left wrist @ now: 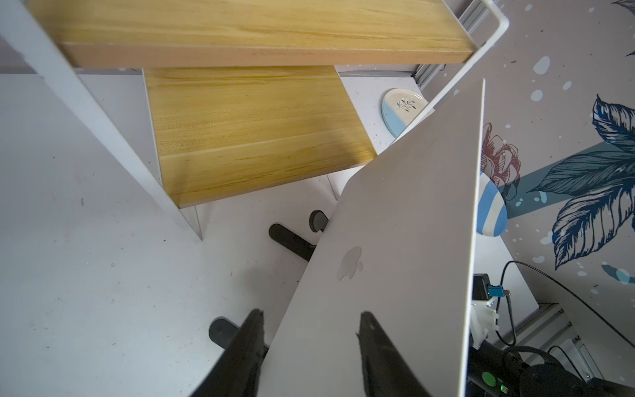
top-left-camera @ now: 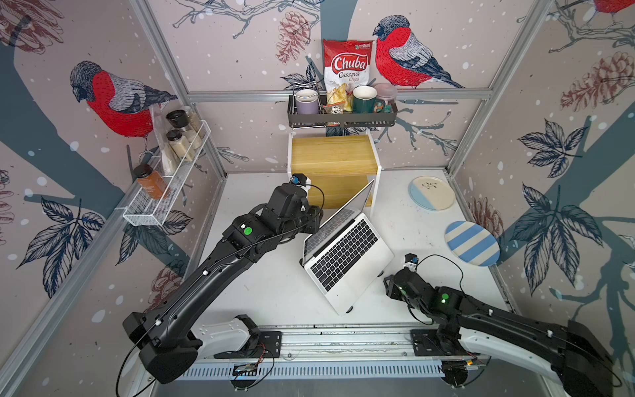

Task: Close the laptop lid and set it aside
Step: Close the lid of the laptop.

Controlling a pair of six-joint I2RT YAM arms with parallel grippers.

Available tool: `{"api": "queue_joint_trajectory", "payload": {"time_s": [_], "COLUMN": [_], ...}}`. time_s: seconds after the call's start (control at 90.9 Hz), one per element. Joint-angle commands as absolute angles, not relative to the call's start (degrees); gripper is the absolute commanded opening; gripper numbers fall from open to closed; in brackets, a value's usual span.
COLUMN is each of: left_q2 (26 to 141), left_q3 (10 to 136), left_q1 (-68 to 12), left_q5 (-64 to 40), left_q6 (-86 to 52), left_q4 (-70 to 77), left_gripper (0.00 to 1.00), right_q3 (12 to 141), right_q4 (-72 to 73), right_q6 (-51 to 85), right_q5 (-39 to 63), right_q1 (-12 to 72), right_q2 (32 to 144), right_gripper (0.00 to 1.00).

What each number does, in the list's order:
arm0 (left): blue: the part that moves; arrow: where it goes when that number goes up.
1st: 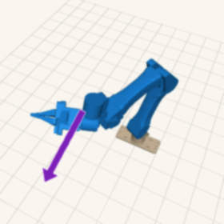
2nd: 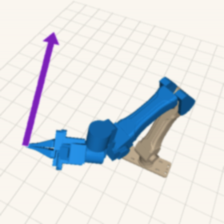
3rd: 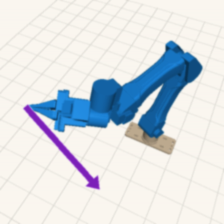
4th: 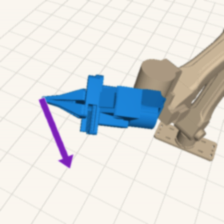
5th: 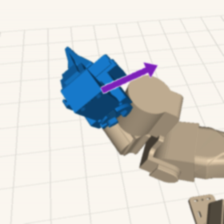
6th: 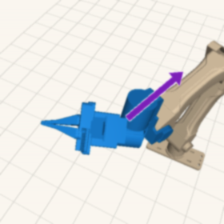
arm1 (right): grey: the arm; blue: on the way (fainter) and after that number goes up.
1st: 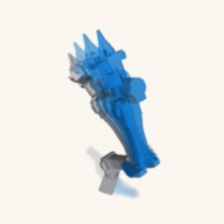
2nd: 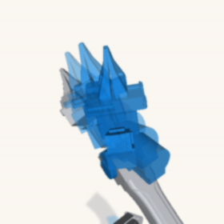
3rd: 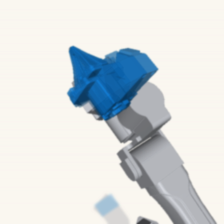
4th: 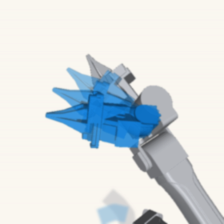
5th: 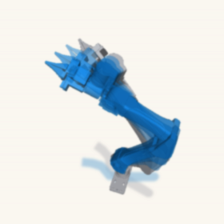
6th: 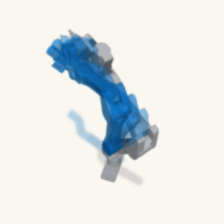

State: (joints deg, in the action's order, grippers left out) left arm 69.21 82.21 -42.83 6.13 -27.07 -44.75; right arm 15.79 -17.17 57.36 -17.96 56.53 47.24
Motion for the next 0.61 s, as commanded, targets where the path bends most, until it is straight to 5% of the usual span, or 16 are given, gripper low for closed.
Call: {"api": "queue_joint_trajectory", "payload": {"time_s": [0.0,0.594], "left_q2": [69.7,73.6], "left_q3": [82.7,79.9], "left_q1": [-44.8,-53.0], "left_q5": [7.3,11.1], "left_q6": [-27.3,-30.2], "left_q4": [-44.9,-46.3], "left_gripper": [0.46,0.54], "right_q3": [15.9,18.5], "right_q4": [-14.3,-8.5], "right_q6": [58.6,59.6], "right_q5": [-19.9,-21.1], "right_q1": [57.3,60.4], "right_q2": [48.8,61.5], "right_gripper": [0.48,0.48]}}
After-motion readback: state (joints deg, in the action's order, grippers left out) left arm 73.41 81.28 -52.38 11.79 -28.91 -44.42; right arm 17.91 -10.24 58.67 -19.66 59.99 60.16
